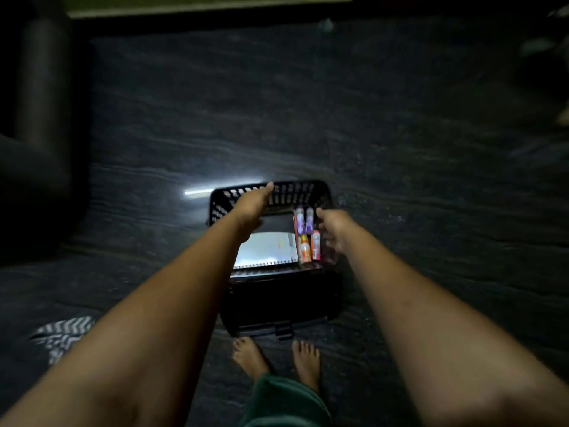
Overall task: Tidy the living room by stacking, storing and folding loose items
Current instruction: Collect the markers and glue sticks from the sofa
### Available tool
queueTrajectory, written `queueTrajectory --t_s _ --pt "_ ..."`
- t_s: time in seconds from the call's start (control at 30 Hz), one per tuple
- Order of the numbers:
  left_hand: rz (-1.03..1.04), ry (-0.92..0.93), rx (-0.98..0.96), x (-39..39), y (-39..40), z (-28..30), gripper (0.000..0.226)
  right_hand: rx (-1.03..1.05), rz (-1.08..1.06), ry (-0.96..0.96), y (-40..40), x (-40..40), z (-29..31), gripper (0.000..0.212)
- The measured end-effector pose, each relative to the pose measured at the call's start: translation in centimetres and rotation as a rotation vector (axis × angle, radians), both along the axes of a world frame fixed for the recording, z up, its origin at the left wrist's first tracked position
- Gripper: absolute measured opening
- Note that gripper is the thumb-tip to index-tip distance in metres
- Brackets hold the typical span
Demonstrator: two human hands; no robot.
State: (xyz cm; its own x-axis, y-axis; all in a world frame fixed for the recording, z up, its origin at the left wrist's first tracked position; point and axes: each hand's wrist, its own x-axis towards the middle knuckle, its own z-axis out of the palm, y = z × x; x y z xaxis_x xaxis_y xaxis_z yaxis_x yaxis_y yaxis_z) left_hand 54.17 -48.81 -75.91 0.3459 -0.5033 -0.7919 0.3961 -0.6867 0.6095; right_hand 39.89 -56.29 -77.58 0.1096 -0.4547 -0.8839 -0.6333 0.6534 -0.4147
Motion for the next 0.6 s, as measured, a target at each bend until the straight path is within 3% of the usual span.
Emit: queueTrajectory --t_s 0.1,0.23,0.6 --pt "0.045 -0.046 -0.028 1.3 2.1 8.8 0.052 -0.024 0.018 -0.044 0.4 0.4 9.5 0.041" --pt "0.12 -0.088 -0.086 2.6 4.4 18.1 0.059 -0.087 0.048 -0.112 0.9 1.4 19.5 0.047" --pt "0.318 -0.165 -0.282 1.3 10.8 36.9 0.066 -0.145 0.28 -0.246 5.3 1.6 35.5 0.049"
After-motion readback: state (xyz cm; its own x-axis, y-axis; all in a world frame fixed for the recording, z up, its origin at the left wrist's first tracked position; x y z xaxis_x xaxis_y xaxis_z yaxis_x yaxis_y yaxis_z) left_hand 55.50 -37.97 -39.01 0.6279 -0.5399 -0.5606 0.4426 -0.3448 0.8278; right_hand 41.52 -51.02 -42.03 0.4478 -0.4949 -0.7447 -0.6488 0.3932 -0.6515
